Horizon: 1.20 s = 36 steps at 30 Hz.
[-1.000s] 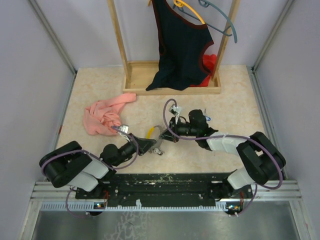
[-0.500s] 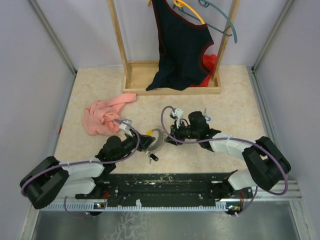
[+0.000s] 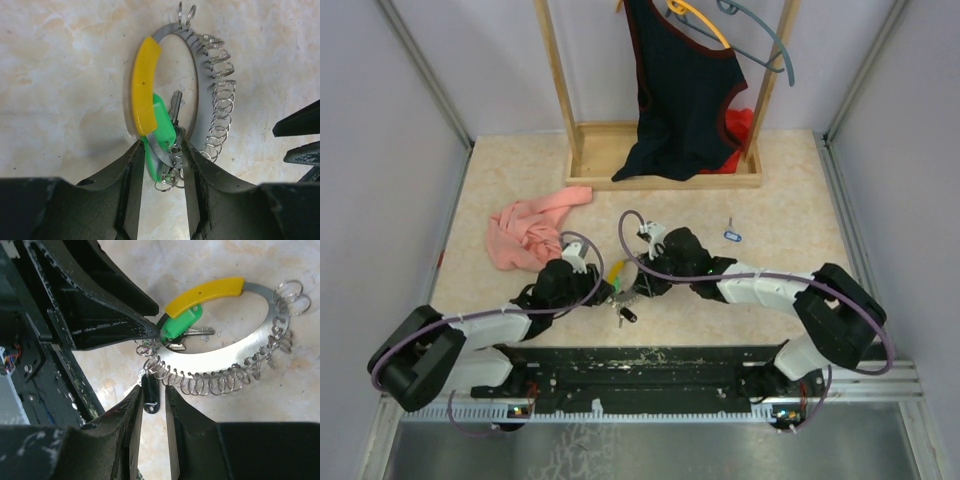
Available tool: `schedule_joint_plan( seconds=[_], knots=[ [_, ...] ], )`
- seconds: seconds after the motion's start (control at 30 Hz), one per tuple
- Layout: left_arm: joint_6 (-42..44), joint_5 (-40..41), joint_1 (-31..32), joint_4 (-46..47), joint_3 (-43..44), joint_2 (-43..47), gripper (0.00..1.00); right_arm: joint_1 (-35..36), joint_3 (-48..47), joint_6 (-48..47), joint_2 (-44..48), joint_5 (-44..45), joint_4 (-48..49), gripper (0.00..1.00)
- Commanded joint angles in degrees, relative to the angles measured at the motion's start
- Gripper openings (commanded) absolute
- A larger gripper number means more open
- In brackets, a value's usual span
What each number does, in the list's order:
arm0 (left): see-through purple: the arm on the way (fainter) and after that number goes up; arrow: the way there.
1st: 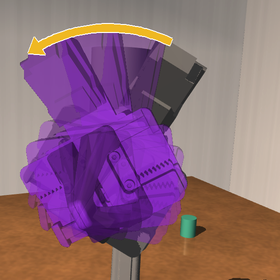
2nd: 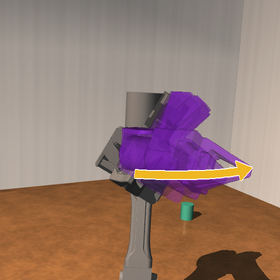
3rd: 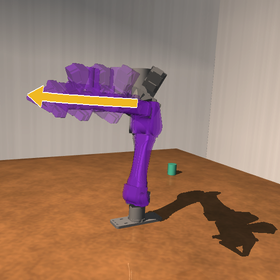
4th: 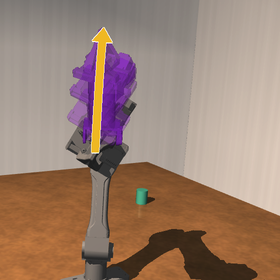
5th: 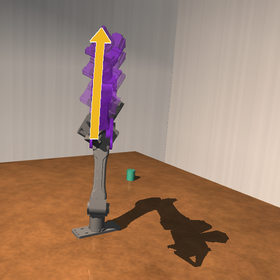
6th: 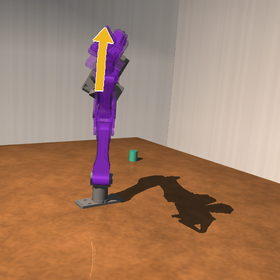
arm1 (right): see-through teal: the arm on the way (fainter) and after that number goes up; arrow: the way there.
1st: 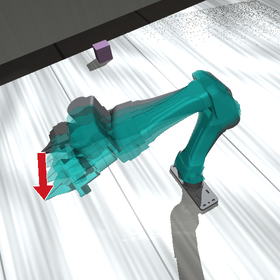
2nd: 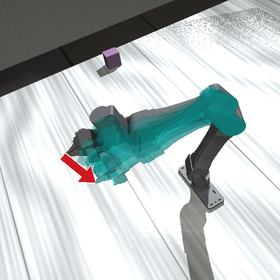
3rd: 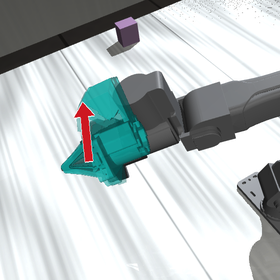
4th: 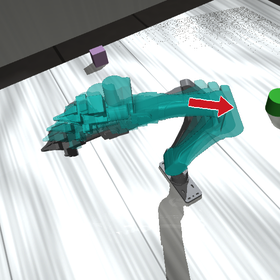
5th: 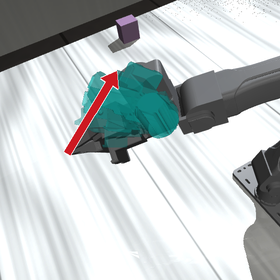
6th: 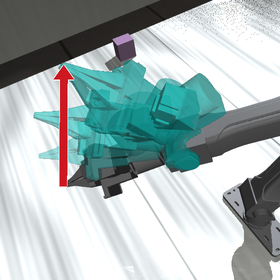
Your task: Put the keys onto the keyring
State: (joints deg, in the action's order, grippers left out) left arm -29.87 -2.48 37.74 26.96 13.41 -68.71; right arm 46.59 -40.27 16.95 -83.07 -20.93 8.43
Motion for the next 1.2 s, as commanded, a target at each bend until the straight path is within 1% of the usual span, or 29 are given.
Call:
schedule_joint_plan(
  seconds=[0.0,0.1,0.23,0.43,0.47,0.57,0.77,1.0,1.17],
  knots=[
    [0.64,-3.49,-1.33,-0.42,2.04,-2.74,0.41,2.37,-3.44,12.02,-3.02,5.77,-1.58,0.24],
    [0.36,-4.31,-1.86,-0.48,1.94,-3.77,0.35,2.62,-4.07,16.95,-5.88,6.45,-1.05,0.19],
    [-1.06,-5.55,-1.95,-0.02,1.09,-3.96,0.3,2.66,-4.4,19.68,-8.62,5.94,-0.08,0.18],
    [-2.94,-7.99,-1.96,2.4,0.26,-5.64,0.29,2.78,-4.82,23.32,-11.08,4.04,2.71,0.19],
    [-3.29,-8.57,-1.96,2.68,0.3,-5.91,0.29,2.85,-4.88,23.72,-12.92,3.96,2.89,0.2],
    [-4.04,-9.48,-1.96,3.16,0.37,-6.53,0.28,2.92,-4.75,24.71,-13.58,4.03,2.94,0.21],
    [-4.88,-10.61,-1.96,4.01,0.3,-6.86,0.28,2.91,-4.43,24.95,-13.88,5.36,1.46,0.21],
    [-6.11,-11.92,-1.96,4.94,-0.34,-6.66,0.27,2.92,-4.86,25.24,-15.38,7.27,-0.65,0.24],
    [-6.92,-12.27,-1.96,5.41,-1.08,-5.68,0.27,2.89,-6.24,23.26,-15.84,10.09,-4.09,0.23]
  ],
)
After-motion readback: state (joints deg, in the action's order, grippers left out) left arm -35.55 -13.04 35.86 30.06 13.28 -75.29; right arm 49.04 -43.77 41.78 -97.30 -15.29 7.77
